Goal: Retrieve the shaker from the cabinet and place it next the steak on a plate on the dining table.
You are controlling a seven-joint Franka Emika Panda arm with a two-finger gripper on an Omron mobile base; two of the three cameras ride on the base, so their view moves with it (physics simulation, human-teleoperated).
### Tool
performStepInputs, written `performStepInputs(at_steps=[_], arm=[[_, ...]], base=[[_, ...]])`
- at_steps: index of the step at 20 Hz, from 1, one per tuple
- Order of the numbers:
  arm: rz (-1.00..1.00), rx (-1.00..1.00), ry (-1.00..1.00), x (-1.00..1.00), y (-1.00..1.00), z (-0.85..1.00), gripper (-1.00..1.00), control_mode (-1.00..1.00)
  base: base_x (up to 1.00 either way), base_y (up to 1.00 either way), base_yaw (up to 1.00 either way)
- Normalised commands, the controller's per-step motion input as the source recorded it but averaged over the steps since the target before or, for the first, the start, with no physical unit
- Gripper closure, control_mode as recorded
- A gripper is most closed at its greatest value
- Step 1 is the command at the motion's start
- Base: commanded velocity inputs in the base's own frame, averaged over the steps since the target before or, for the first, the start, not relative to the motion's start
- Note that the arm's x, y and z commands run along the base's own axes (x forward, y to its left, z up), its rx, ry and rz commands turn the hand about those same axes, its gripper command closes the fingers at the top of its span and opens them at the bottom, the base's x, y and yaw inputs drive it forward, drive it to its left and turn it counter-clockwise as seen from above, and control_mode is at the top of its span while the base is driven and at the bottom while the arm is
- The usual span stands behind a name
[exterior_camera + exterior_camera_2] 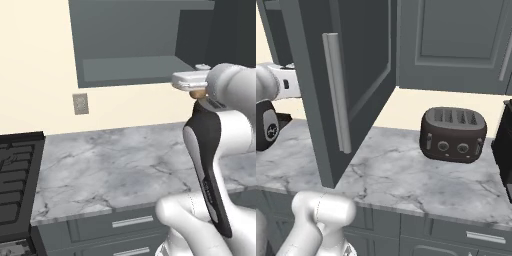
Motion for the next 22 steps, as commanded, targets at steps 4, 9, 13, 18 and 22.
performStepInputs(at_steps=[4, 9, 13, 18, 22], arm=[[0.04, 0.01, 0.1, -0.02, -0.03, -0.31, 1.0, -1.0], [0.03, 0.0, 0.04, -0.35, 0.01, -0.33, 1.0, -1.0], [0.01, 0.0, 0.0, -0.16, 0.04, -0.09, 1.0, 1.0], [0.0, 0.0, 0.0, 0.0, 0.0, 0.0, 1.0, 1.0], [0.0, 0.0, 0.0, 0.0, 0.0, 0.0, 1.0, 1.0]], base=[[0.0, 0.0, 0.0], [0.0, 0.0, 0.0], [-0.62, 0.13, 0.01], [-1.0, 0.16, 0.02], [-1.0, 0.2, 0.01]])
